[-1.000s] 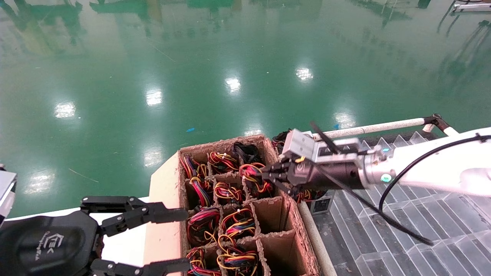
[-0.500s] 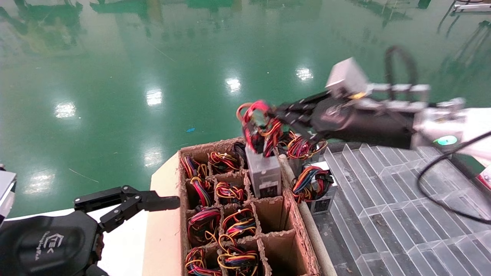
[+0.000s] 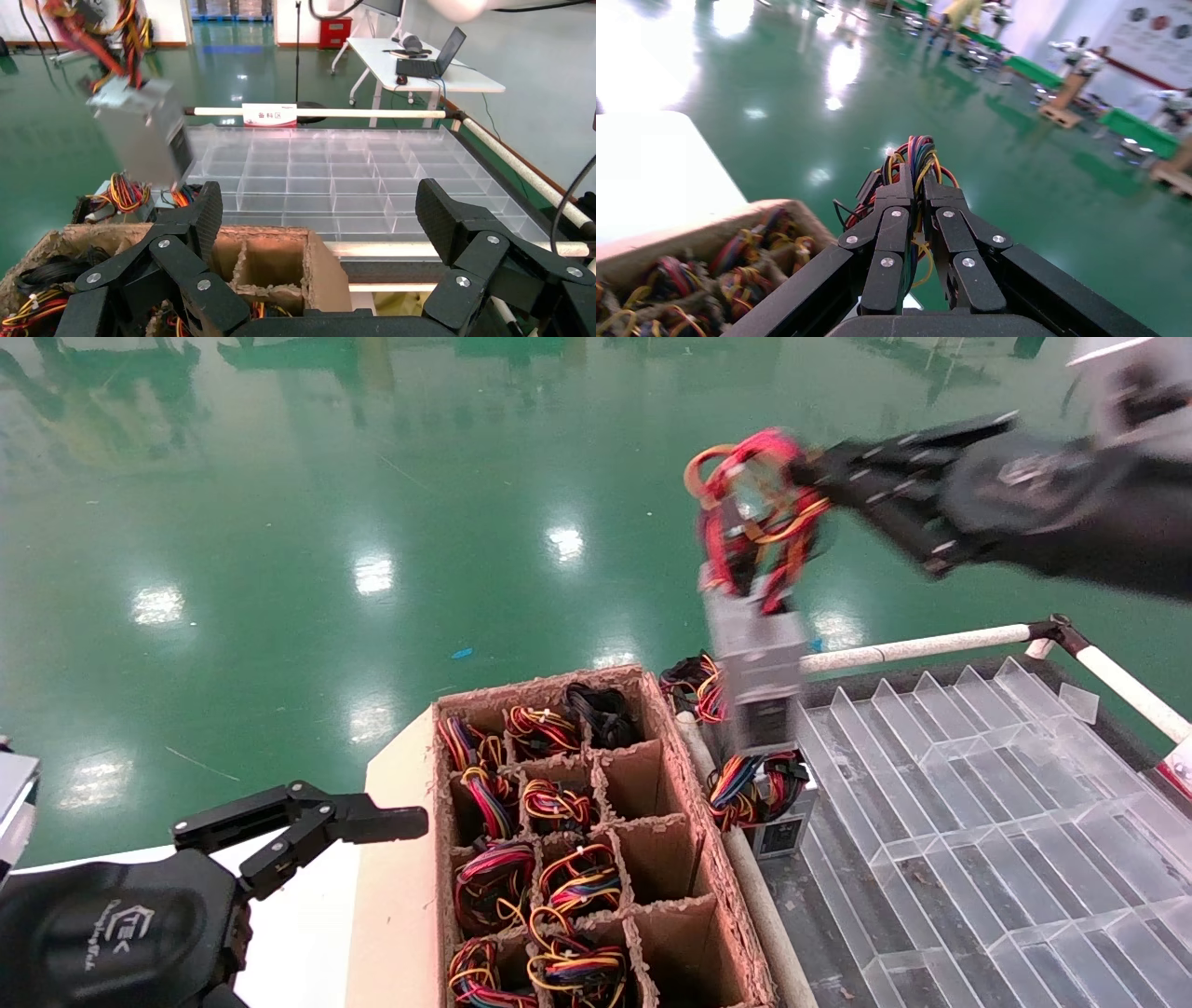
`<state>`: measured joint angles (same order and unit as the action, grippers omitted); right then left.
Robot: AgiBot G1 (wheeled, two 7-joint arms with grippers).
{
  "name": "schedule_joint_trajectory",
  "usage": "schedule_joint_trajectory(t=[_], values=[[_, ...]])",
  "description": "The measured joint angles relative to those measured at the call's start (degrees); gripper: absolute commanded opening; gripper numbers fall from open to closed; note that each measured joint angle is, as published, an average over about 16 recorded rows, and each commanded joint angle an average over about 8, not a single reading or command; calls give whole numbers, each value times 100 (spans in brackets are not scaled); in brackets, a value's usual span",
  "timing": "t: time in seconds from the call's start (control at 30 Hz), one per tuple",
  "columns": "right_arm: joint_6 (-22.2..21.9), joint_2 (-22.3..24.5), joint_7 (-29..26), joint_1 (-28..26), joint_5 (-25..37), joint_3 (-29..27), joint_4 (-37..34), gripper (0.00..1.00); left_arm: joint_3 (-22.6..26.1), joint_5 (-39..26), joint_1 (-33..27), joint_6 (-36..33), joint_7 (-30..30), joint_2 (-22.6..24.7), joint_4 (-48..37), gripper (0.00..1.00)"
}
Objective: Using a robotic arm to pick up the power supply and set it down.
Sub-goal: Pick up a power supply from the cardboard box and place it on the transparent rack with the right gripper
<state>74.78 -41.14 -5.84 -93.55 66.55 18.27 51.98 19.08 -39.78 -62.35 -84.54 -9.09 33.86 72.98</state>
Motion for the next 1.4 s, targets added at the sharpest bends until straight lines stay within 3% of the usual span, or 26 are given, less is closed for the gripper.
schedule_joint_trajectory(t=[0.33, 0.63, 1.0, 1.4], values=[[8, 927, -418, 291, -67, -216, 448, 0, 1, 1, 0, 1, 1, -1, 0, 100], [161, 1384, -441, 738, -96, -244, 369, 0, 3, 2, -1, 1, 1, -1, 0, 100], [512, 1461, -238, 919, -18, -115, 7, 0, 4, 3, -1, 2, 2, -2, 0, 100], [1114, 1189, 78, 607, 315, 216, -379, 0, 6, 4, -1, 2, 3, -2, 0, 100]])
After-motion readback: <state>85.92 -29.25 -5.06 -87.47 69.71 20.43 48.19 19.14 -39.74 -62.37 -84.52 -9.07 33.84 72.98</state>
